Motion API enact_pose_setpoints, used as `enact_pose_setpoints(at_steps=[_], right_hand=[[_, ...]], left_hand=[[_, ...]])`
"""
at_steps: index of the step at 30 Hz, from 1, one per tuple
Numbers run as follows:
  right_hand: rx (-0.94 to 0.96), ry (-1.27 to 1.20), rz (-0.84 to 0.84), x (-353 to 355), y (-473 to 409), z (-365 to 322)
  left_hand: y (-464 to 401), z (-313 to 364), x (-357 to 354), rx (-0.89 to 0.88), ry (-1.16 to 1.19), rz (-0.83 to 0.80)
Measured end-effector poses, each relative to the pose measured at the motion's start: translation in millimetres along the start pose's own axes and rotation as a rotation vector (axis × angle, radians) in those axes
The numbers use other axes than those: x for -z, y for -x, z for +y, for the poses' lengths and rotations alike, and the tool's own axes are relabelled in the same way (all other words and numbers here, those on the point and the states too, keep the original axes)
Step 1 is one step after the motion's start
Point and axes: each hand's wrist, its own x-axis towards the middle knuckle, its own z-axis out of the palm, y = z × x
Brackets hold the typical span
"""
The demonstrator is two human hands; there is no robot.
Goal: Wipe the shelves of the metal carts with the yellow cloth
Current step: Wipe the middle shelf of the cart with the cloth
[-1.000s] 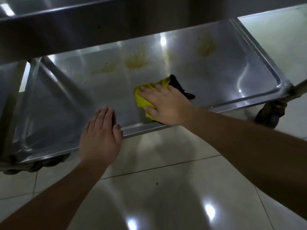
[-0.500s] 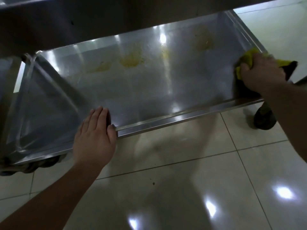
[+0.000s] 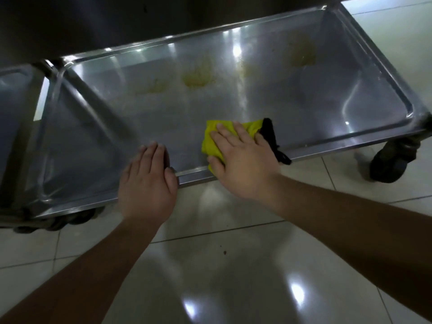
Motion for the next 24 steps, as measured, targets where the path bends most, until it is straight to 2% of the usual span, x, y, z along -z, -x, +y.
enact_pose_setpoints(at_steps=[2,5,9,12,14,16,20,22,24], right_hand=[[0.043,-0.019,-0.014,0.5,-2.0,2.0],[0.027,0.004,-0.017,3.1,0.7,47.0],[-0.246,0.026,0.153,15.7,7.8,151.8],[-0.507,0.027,0.176,34.4,18.4,224.0],[-0.665,0.023,0.174,43.1,24.7,245.1],[-0.738,0.012,0.185,43.4,25.9,244.5],[-0.747,0.015,0.232,34.7,30.7,219.1],[-0.666,0.04,0.299,29.2,37.6,202.0],[-0.506,0.048,0.368,23.3,42.3,179.7]], left_hand=[[0.0,-0.4,0.9,-0.007,0.006,0.001],[0.0,-1.3,3.4,-0.007,0.008,-0.03],[-0.6,-1.7,4.4,-0.007,0.003,-0.062],[0.1,-0.8,6.6,-0.001,0.0,-0.071],[-0.4,1.4,7.5,0.002,0.002,-0.077],[-0.3,2.3,7.8,0.013,0.001,-0.077],[-0.7,1.5,6.5,0.013,0.006,-0.067],[-0.6,2.8,6.5,0.019,0.014,-0.059],[-0.6,4.1,6.3,0.032,0.027,-0.059]])
